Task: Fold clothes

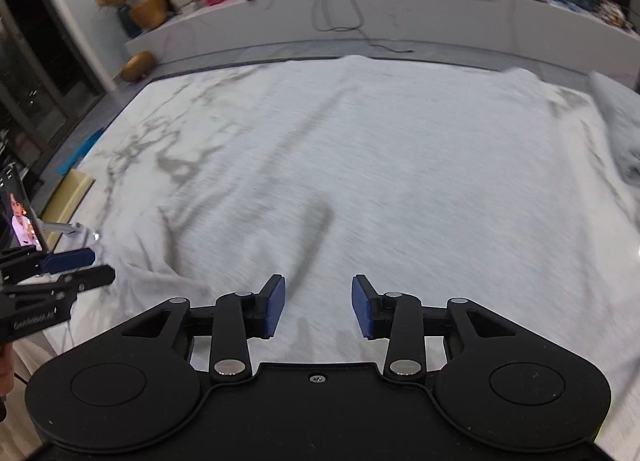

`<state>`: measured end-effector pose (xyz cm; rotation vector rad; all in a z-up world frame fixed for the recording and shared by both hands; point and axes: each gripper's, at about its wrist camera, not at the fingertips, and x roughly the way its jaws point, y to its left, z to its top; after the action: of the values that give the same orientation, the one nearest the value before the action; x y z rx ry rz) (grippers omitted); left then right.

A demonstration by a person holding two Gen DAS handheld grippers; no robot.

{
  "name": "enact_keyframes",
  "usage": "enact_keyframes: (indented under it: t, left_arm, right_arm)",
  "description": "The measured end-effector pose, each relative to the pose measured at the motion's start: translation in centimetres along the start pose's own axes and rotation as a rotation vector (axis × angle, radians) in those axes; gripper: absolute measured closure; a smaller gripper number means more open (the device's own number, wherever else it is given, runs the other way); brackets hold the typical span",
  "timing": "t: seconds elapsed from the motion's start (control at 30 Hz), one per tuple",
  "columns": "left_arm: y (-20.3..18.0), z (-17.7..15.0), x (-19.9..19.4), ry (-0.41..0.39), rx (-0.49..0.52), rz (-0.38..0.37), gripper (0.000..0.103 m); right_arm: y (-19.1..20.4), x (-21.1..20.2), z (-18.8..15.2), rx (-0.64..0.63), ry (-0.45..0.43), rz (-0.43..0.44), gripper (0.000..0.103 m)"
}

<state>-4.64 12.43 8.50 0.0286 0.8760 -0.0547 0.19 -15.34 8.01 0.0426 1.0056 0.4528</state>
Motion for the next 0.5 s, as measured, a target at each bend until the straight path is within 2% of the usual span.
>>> enact_keyframes:
  t: [0.2, 0.3, 0.43, 0.5]
  left_arm:
    - [2.3, 0.4, 1.4, -0.029, -0.06, 0.017, 0.066]
    - [2.5, -0.2, 2.4, -0.012, -0.049, 0.018, 0.066]
    - [3.0, -0.7, 3.3, 0.007, -0.044, 0.023, 0.066]
    - [3.5, -0.8, 3.4, 0.007, -0.063, 0.023, 0.066]
  right_arm:
    - [0.4, 5.2, 3.6, 0.065, 0.047, -0.031, 0.067]
    - [0.4, 7.1, 4.7, 0.078, 0.066, -0.059, 0.067]
    - [0.3, 8.9, 5.1, 0.094, 0.097, -0.079, 0.067]
    - [0.2, 9.4, 4.9, 0.107, 0.111, -0.078, 0.071]
